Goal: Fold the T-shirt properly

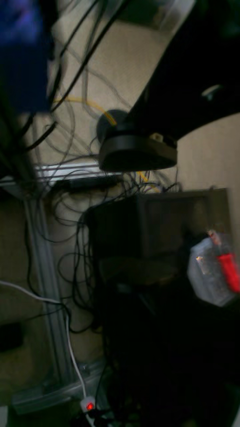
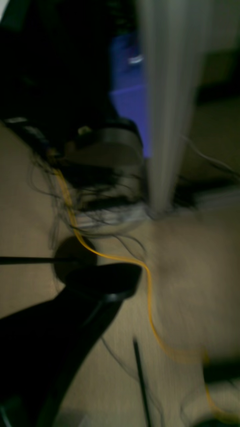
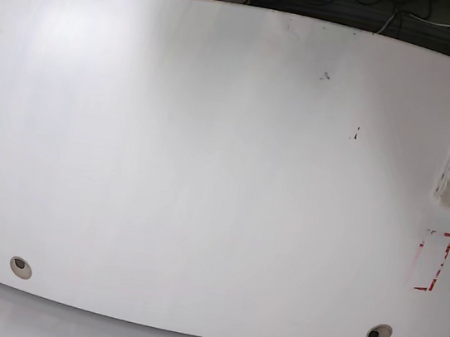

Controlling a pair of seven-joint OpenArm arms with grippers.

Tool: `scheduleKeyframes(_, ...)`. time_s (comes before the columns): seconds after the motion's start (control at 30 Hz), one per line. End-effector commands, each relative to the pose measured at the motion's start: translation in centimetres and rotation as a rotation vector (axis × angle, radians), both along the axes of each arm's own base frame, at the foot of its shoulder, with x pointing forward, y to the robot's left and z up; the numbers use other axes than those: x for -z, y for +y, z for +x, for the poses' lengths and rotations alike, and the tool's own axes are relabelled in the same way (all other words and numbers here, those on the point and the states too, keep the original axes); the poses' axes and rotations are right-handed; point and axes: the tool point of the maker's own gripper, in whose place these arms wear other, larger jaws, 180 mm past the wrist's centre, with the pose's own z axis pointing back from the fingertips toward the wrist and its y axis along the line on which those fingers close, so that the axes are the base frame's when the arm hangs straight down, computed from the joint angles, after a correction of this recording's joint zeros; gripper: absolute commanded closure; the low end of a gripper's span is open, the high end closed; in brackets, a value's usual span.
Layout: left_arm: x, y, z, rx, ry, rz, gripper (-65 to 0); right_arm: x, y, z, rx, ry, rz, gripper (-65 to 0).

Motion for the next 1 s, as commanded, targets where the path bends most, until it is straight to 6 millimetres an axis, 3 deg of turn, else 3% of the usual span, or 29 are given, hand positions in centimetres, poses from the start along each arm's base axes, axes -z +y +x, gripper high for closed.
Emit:
scheduleKeyframes(0.0, 2.1, 0.4, -0.8, -0.017, 0.044, 0.001, -36.8, 1.4, -0.1, -1.1, 0.009, 0.027, 0.003, -42.8)
scheduleKeyframes(0.37, 9.2, 0.4, -0.8, -0.049, 0.219, -0.006, -36.8, 7.3, 1.5, -2.1, 0.018, 0.161, 0.05, -42.8)
scheduleKeyframes(0.5, 11.0, 0.8, -0.4, -0.075, 0.287, 0.0, -36.8, 8.8, 1.0, -2.1, 0.025, 0.203, 0.036, -42.8)
scheduleKeyframes(0.97, 12.9, 1.1, 2.3, -0.115, 0.394, 0.007, -36.9, 12.1, 2.2, -2.5, -0.069, 0.348, -0.02, -43.4)
